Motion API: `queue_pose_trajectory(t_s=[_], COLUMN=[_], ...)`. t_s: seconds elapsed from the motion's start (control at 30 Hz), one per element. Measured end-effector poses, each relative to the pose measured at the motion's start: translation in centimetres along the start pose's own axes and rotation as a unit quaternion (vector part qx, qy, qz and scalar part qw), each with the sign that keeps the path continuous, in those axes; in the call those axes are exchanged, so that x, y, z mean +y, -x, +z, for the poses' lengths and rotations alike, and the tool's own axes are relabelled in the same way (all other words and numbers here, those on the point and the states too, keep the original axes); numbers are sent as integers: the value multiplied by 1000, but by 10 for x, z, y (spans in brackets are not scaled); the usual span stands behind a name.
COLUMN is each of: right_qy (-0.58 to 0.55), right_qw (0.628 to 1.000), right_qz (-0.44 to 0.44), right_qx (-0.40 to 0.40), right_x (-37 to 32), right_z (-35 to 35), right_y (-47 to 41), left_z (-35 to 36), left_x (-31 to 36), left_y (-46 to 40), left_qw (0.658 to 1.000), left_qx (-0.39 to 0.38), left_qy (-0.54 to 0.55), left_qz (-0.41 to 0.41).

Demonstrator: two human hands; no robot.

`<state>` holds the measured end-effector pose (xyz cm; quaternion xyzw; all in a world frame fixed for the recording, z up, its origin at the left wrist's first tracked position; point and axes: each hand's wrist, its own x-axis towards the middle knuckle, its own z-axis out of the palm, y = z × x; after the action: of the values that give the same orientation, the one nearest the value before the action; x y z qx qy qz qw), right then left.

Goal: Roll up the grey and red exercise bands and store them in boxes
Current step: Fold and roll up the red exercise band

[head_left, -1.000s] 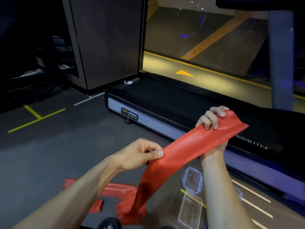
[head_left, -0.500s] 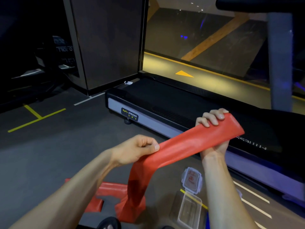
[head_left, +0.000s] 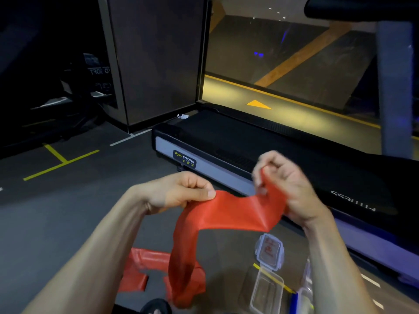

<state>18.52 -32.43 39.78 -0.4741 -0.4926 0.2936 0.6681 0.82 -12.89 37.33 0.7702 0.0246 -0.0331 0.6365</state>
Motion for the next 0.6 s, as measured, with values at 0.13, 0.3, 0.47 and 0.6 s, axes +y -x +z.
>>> queue_pose_trajectory(t_s=[0.13,0.3,0.47,0.6], right_qy=[201,253,168,238], right_qw=[969,956,971,954], right_qz=[64,51,93,100], right_qx=[-129,-138,-142,-153], right_x=[16,27,32,38], right_z=[20,27,27,25], right_y=[-2,-2,-2,0], left_z=[2,3,3,3], left_x=[1,-6,-4,-6], left_y=[-2,-4,-5,-5], left_qw=[1000,1000,999,997], left_qx=[-16,-9,3,7], left_qy=[26,9,-53,-71], left_qz=[-5,-11,-6,-8])
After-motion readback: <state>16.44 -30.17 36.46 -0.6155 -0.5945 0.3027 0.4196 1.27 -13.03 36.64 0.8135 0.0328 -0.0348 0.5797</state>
